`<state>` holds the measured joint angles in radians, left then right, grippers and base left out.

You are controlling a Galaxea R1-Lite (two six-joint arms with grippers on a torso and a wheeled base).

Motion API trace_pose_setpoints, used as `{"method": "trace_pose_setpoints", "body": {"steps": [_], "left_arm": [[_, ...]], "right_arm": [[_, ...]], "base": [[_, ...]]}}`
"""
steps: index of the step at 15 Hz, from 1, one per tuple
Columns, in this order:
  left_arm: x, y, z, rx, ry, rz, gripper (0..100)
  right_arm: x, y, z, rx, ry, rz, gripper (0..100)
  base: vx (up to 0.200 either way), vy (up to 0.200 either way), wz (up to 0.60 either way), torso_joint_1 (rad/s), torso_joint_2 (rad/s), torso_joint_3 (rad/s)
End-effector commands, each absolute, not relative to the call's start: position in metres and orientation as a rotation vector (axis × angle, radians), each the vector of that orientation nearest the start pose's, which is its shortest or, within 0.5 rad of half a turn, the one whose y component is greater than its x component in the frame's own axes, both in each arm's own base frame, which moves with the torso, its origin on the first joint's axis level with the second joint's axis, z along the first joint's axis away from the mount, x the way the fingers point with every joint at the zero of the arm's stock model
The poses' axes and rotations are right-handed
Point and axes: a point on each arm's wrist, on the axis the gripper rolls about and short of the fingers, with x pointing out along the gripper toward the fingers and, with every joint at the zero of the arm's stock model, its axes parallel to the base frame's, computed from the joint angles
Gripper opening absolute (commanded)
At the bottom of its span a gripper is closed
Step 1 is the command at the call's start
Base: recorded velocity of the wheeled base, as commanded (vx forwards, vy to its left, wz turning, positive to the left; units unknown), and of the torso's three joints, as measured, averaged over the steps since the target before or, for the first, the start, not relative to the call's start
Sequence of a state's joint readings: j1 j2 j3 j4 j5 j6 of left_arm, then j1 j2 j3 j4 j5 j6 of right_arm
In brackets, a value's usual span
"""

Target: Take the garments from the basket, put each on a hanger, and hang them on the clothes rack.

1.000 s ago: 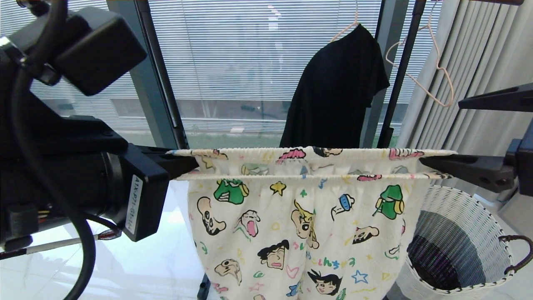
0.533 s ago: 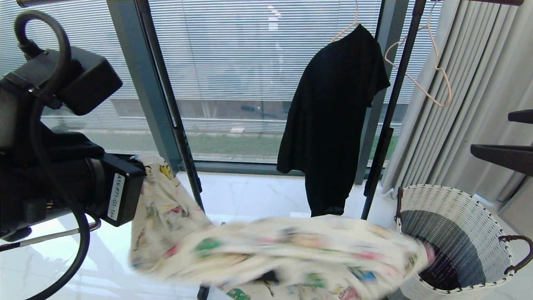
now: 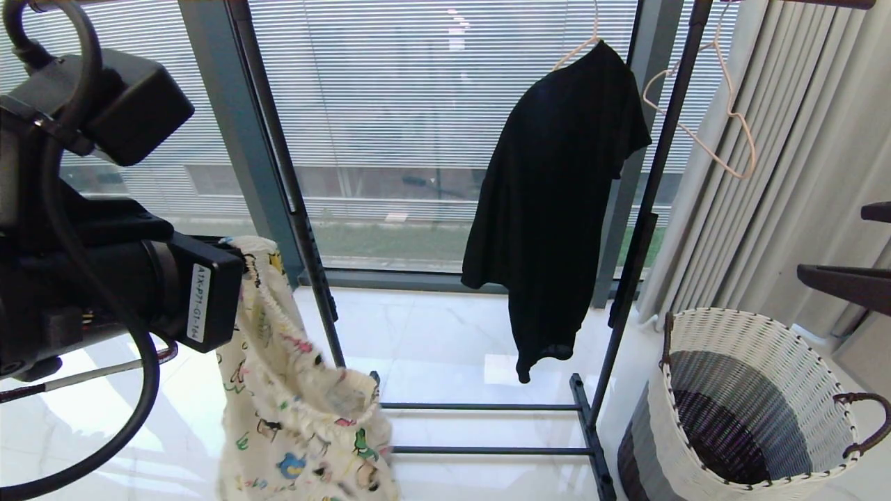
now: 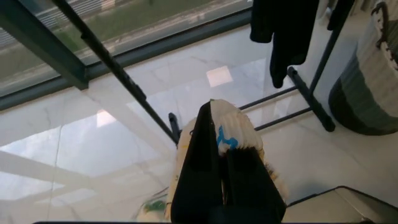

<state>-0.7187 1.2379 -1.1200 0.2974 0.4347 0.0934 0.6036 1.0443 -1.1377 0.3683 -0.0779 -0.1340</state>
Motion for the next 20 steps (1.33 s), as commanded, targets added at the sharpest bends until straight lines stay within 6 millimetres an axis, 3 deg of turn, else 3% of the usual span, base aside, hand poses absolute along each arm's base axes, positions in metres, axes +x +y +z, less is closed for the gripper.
{"method": "trace_pose_setpoints", "body": {"steps": [1, 4, 7, 12, 20], "left_arm": [[0.146, -0.098, 0.291, 0.36, 0.362, -0.211, 0], [0.152, -0.06, 0.285, 0.448, 0.398, -0.016, 0], [0.151, -0.04, 0.283, 0.423, 0.42, 0.093, 0], [0.14, -0.034, 0.275, 0.424, 0.429, 0.106, 0], [0.139, -0.034, 0.276, 0.423, 0.426, 0.107, 0]], "right_arm": [[0.109, 0.052, 0.312, -0.255, 0.289, 0.335, 100], [0.119, 0.03, 0.302, -0.27, 0.346, 0.119, 100], [0.117, 0.022, 0.292, -0.315, 0.378, 0.021, 100], [0.133, 0.026, 0.296, -0.308, 0.341, 0.015, 100], [0.153, 0.031, 0.299, -0.291, 0.28, 0.01, 100]], "base": [[0.0, 0.0, 0.0, 0.0, 0.0, 0.0], [0.0, 0.0, 0.0, 0.0, 0.0, 0.0], [0.0, 0.0, 0.0, 0.0, 0.0, 0.0], [0.0, 0.0, 0.0, 0.023, -0.07, -0.054], [0.0, 0.0, 0.0, 0.162, -0.43, -0.273]]}}
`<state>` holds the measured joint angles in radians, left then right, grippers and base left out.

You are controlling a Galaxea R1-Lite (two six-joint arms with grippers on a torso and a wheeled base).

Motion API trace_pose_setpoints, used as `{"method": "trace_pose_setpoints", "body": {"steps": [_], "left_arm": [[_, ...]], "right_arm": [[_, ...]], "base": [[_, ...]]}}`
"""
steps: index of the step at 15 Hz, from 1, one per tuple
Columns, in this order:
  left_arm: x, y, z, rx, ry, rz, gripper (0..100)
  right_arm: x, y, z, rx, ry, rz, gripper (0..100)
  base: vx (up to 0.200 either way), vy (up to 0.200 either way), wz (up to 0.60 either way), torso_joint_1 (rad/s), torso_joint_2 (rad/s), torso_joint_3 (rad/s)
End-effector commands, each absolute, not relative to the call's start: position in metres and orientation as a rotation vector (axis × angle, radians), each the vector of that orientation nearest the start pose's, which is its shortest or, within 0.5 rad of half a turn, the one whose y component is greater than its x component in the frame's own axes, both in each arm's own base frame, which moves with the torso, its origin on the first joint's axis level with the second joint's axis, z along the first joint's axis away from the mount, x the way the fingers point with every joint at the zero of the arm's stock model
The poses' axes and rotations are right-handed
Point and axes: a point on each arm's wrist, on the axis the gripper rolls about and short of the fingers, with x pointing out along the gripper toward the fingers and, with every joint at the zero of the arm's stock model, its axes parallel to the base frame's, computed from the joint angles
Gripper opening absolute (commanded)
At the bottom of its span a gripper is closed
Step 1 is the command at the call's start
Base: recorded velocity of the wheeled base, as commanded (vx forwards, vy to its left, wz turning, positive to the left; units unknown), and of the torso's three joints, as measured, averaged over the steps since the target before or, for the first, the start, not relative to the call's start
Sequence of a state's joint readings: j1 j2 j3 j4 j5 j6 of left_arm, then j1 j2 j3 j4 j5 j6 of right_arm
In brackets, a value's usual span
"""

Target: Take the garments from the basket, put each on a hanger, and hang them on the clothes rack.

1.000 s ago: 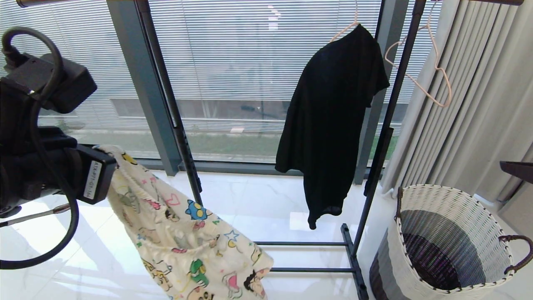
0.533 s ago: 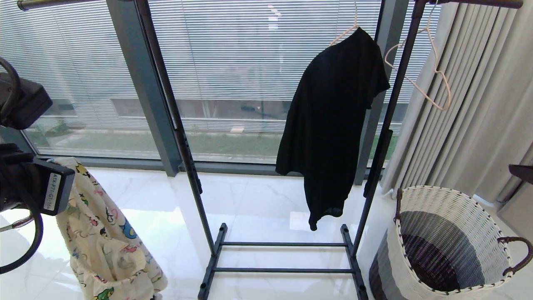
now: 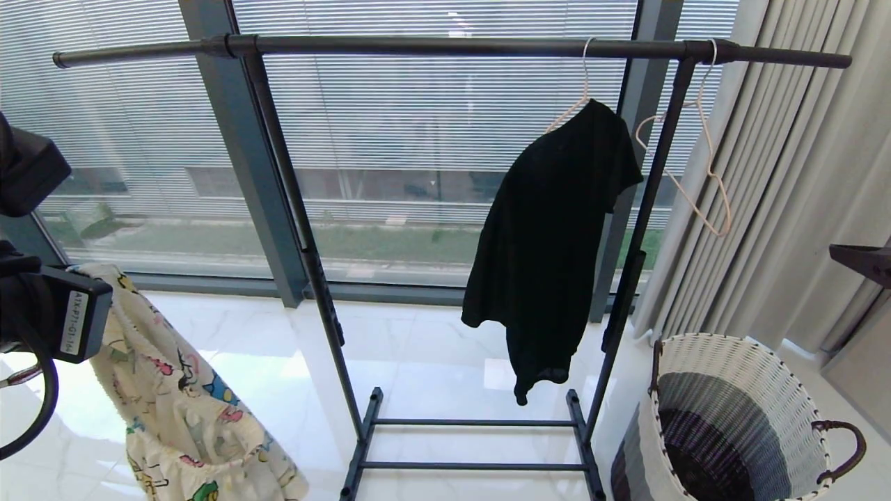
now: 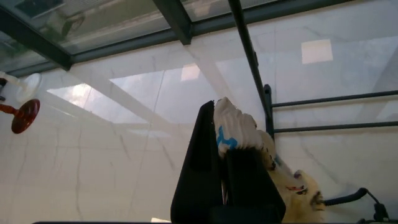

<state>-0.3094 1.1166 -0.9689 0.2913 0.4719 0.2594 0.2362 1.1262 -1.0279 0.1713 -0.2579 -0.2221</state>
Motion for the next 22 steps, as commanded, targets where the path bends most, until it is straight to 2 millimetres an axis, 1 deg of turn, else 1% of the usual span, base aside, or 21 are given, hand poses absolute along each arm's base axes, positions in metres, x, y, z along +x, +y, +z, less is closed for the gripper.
{"method": "trace_pose_setpoints", "body": {"steps": [1, 9, 12, 13, 15, 19, 22], "left_arm": [[0.139, -0.034, 0.276, 0.422, 0.425, 0.107, 0], [0.138, -0.034, 0.275, 0.424, 0.426, 0.104, 0], [0.138, -0.035, 0.275, 0.426, 0.426, 0.097, 0], [0.138, -0.036, 0.275, 0.428, 0.425, 0.088, 0], [0.137, -0.038, 0.275, 0.432, 0.422, 0.072, 0], [0.136, -0.043, 0.275, 0.438, 0.413, 0.035, 0], [0.135, -0.043, 0.275, 0.438, 0.413, 0.037, 0]], "right_arm": [[0.155, 0.031, 0.299, -0.29, 0.277, 0.009, 100], [0.165, 0.034, 0.297, -0.268, 0.25, 0.012, 100], [0.17, 0.028, 0.299, -0.238, 0.224, 0.058, 100], [0.172, 0.019, 0.299, -0.216, 0.216, 0.116, 100], [0.178, 0.013, 0.296, -0.205, 0.233, 0.122, 100], [0.201, 0.012, 0.283, -0.184, 0.31, 0.108, 100], [0.232, 0.014, 0.261, -0.086, 0.389, 0.096, 100]], "base": [[0.0, 0.0, 0.0, 0.198, -0.49, -0.286], [0.0, 0.0, 0.0, 0.207, -0.47, -0.27], [0.2, 0.0, 0.0, 0.056, -0.13, -0.071], [0.2, 0.0, 0.0, 0.007, -0.04, -0.017], [0.2, 0.0, 0.0, 0.022, 0.0, -0.007], [0.2, 0.0, 0.0, 0.006, 0.0, 0.0], [0.2, 0.0, 0.0, 0.004, 0.0, 0.002]]}}
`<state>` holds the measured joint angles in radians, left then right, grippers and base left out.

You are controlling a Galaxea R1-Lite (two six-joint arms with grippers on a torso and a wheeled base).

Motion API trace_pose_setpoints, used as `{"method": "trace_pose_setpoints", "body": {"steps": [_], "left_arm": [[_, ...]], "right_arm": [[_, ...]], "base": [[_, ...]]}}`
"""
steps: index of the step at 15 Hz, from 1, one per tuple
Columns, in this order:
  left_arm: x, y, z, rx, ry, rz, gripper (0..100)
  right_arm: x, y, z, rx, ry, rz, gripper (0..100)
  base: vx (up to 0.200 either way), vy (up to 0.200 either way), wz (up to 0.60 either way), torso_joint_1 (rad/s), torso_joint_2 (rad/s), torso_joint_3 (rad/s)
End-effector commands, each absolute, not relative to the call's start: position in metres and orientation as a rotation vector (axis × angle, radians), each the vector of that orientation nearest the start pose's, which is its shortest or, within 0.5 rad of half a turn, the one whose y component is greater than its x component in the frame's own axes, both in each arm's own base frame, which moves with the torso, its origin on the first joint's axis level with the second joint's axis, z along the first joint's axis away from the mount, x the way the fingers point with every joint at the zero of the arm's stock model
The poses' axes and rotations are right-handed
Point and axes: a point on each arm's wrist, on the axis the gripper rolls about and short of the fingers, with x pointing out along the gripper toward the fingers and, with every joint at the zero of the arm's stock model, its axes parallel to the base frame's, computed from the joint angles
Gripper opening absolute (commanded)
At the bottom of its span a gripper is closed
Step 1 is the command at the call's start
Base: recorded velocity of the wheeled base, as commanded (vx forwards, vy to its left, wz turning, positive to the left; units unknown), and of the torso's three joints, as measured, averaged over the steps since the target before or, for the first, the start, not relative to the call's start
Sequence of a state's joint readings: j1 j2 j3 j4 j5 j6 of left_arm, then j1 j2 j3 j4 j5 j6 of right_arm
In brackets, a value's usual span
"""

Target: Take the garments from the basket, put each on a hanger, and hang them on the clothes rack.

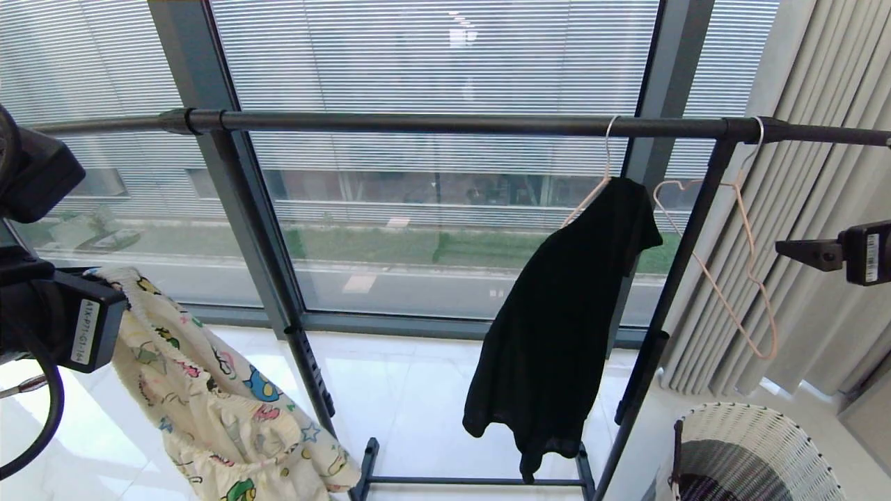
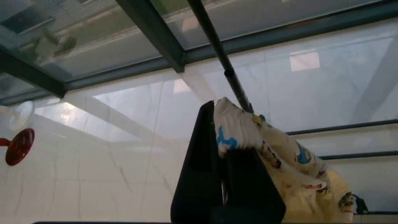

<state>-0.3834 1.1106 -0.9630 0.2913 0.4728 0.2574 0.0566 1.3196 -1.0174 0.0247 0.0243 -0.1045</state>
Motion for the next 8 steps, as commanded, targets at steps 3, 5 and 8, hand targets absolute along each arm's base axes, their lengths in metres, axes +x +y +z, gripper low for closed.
{"method": "trace_pose_setpoints", "body": {"steps": [3, 5, 8], "left_arm": [[0.135, -0.043, 0.273, 0.438, 0.42, 0.037, 0], [0.132, -0.042, 0.269, 0.44, 0.425, 0.036, 0], [0.126, -0.04, 0.268, 0.439, 0.418, 0.036, 0]], "right_arm": [[0.257, 0.015, 0.242, -0.05, 0.442, 0.061, 100], [0.269, 0.015, 0.231, -0.037, 0.478, 0.015, 100], [0.288, 0.016, 0.22, 0.007, 0.46, 0.0, 100]], "base": [[0.0, 0.0, 0.0, 0.0, 0.0, 0.0], [0.0, 0.0, 0.0, 0.0, 0.0, 0.0], [0.0, 0.0, 0.0, 0.0, 0.0, 0.0]]}}
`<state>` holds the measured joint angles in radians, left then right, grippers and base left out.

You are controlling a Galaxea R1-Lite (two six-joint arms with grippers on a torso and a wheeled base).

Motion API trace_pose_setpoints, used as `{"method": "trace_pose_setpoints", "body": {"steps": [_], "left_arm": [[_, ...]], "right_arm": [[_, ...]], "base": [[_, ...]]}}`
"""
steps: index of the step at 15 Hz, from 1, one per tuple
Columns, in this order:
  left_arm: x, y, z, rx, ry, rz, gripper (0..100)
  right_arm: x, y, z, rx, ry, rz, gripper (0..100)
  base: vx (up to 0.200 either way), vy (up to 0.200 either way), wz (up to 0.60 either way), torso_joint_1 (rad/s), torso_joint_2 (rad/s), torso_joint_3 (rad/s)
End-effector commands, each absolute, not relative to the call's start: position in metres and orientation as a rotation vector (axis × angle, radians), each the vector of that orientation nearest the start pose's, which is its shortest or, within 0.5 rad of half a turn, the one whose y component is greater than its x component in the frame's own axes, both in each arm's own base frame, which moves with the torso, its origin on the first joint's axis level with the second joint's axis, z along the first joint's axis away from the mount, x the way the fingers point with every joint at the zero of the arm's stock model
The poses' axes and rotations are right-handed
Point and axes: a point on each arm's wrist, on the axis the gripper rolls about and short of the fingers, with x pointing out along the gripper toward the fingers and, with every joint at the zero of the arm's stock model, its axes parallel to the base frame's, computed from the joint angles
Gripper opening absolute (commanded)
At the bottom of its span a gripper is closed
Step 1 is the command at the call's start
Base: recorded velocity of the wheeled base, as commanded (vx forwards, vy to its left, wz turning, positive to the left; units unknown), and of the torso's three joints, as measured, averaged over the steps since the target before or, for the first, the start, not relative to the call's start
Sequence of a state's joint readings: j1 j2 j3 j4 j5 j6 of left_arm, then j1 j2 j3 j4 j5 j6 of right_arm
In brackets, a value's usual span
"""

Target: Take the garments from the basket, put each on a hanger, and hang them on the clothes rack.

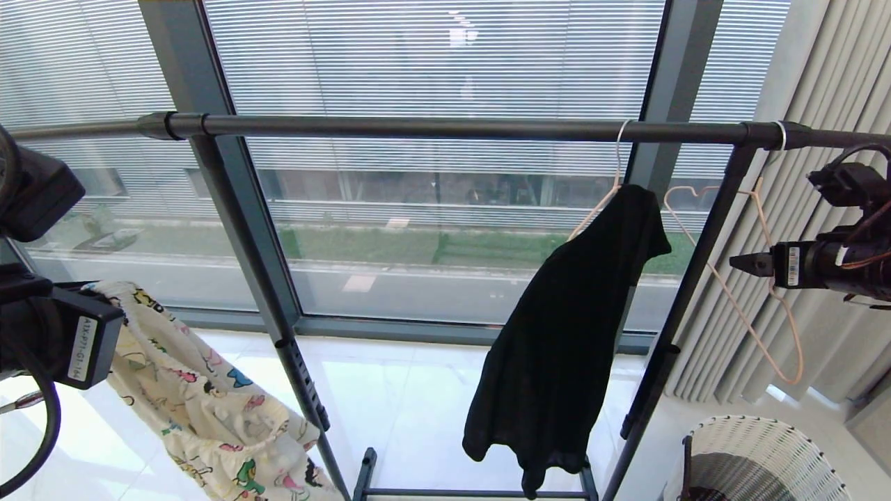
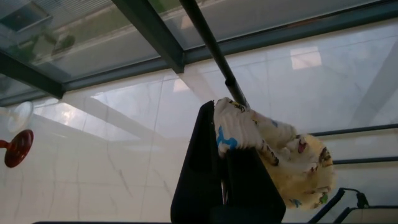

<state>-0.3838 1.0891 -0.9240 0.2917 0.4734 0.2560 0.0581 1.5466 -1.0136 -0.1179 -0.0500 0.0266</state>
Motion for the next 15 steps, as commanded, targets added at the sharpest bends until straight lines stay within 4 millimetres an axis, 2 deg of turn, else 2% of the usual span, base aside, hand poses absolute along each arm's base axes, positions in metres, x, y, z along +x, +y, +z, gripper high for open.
{"method": "trace_pose_setpoints", "body": {"steps": [1, 7, 8, 15], "left_arm": [[0.1242, -0.0391, 0.2668, 0.439, 0.418, 0.036, 0], [0.1243, -0.0391, 0.2656, 0.444, 0.423, 0.035, 0], [0.1243, -0.0391, 0.2656, 0.444, 0.423, 0.035, 0], [0.1243, -0.0391, 0.2656, 0.444, 0.423, 0.035, 0]], "right_arm": [[0.2922, 0.0159, 0.2168, 0.007, 0.461, 0.0, 100], [0.2964, 0.0194, 0.2123, 0.005, 0.47, 0.012, 100], [0.2963, 0.0194, 0.2118, 0.005, 0.472, 0.012, 0], [0.2945, 0.02, 0.214, 0.003, 0.466, 0.009, 0]], "base": [[0.0, 0.0, 0.0, 0.0, 0.0, 0.0], [0.0, 0.0, 0.0, 0.0, 0.0, 0.0], [0.0, 0.0, 0.0, 0.0, 0.0, 0.0], [0.0, 0.0, 0.0, 0.0, 0.0, 0.0]]}}
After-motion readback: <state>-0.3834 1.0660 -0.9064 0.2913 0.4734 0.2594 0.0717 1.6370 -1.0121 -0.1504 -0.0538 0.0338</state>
